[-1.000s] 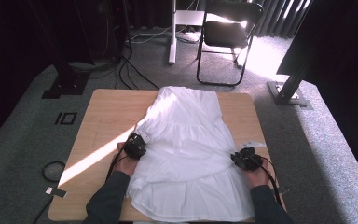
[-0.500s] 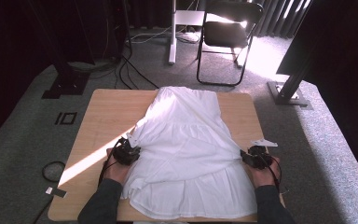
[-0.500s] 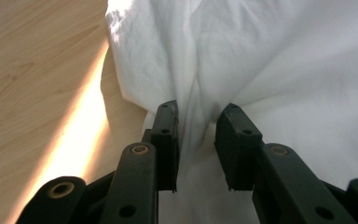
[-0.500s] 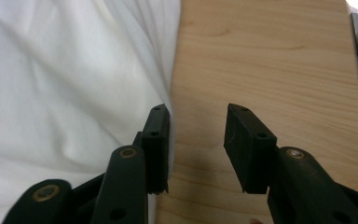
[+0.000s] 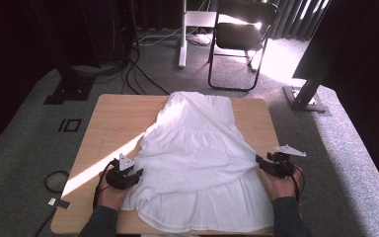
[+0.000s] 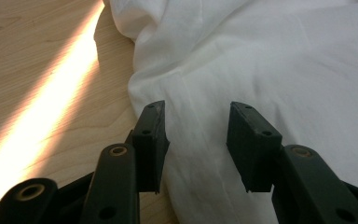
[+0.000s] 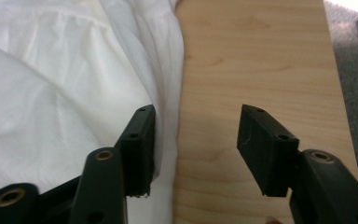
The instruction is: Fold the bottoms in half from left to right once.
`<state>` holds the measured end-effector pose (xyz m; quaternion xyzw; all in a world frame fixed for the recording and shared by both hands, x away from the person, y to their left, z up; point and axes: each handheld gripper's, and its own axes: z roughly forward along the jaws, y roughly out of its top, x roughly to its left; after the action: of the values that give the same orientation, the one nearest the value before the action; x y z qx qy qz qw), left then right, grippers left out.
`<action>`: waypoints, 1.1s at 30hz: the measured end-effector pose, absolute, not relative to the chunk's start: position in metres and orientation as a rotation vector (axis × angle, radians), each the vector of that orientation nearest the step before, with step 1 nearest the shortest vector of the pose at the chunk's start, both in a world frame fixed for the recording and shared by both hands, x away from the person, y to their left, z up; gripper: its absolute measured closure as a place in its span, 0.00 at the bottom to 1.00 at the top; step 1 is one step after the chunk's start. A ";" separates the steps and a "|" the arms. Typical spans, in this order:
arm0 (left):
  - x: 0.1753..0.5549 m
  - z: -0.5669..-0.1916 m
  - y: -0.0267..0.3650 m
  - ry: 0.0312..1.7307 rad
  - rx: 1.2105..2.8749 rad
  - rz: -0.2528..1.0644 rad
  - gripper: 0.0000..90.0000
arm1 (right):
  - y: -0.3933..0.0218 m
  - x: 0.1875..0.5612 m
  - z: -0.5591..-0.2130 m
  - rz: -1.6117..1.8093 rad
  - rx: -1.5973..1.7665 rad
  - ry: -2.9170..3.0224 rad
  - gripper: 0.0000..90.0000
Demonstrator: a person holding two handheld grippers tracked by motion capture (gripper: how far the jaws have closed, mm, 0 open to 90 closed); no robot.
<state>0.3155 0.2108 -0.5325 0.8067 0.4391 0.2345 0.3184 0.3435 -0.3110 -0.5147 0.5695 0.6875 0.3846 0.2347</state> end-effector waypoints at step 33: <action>0.264 -0.543 0.234 1.184 2.116 0.451 0.58 | -0.185 0.371 -0.527 1.023 1.161 2.377 0.92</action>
<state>0.2639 0.2339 -0.5433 0.8096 0.4530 0.1724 0.3311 0.3712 -0.1852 -0.5269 0.4045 0.8283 0.3566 0.1521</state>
